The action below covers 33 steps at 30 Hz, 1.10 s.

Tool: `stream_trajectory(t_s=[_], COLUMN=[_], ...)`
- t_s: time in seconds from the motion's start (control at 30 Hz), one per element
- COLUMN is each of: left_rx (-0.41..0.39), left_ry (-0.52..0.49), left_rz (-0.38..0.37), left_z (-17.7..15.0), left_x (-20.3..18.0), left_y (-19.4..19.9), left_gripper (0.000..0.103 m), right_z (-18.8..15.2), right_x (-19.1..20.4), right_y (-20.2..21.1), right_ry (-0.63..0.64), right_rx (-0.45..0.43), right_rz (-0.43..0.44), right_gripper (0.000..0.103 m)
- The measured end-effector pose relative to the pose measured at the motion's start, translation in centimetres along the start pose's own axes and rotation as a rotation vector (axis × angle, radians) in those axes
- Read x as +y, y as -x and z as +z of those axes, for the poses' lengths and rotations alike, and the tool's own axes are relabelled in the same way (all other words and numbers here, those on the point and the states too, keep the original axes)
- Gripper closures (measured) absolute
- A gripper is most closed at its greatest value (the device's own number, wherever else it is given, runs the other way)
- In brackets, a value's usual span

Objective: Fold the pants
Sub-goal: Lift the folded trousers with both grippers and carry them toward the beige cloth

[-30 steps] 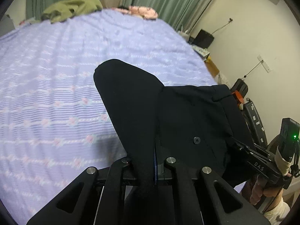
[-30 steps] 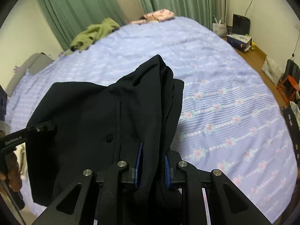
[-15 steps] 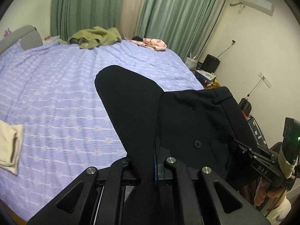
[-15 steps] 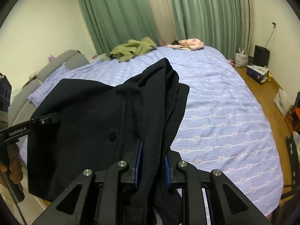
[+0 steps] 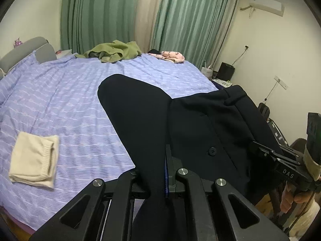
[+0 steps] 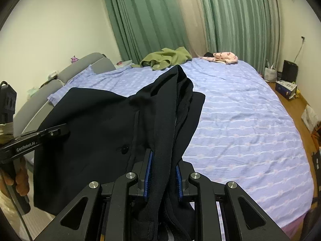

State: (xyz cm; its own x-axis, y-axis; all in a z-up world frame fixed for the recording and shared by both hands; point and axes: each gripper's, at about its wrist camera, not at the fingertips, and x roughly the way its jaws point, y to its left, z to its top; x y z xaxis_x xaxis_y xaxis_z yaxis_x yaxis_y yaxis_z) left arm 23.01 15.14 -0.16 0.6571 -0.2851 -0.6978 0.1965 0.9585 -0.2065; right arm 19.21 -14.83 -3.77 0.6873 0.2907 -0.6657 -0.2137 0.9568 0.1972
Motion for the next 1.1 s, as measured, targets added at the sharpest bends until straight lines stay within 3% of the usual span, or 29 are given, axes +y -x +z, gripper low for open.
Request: stream_trajectory(t_s=[0.23, 0.47, 0.87, 1.1], left_rx=[0.005, -0.035, -0.042, 0.008], left_ry=[-0.051, -0.001, 0.155, 0.162], left_rz=[0.014, 0.057, 0.156, 0.118], left_z=[-0.8, -2.0, -5.8, -6.3], left_x=[7.9, 13.0, 21.4, 28.6], left_y=[5.6, 9.3, 11.3, 11.1], left_gripper=[0.094, 0.094, 0.094, 0.094], right_z=[-1.8, -1.0, -0.9, -1.8], right_x=[9.7, 16.6, 24.0, 29.6], right_y=[0.3, -0.7, -4.2, -7.4], right_ry=[-0.054, 0.046, 0.193, 0.192], right_rx=[-0.025, 0.007, 0.042, 0.094], right_rz=[-0.007, 0.043, 0.165, 0.164], right_gripper=[0.082, 0.082, 0.082, 0.082])
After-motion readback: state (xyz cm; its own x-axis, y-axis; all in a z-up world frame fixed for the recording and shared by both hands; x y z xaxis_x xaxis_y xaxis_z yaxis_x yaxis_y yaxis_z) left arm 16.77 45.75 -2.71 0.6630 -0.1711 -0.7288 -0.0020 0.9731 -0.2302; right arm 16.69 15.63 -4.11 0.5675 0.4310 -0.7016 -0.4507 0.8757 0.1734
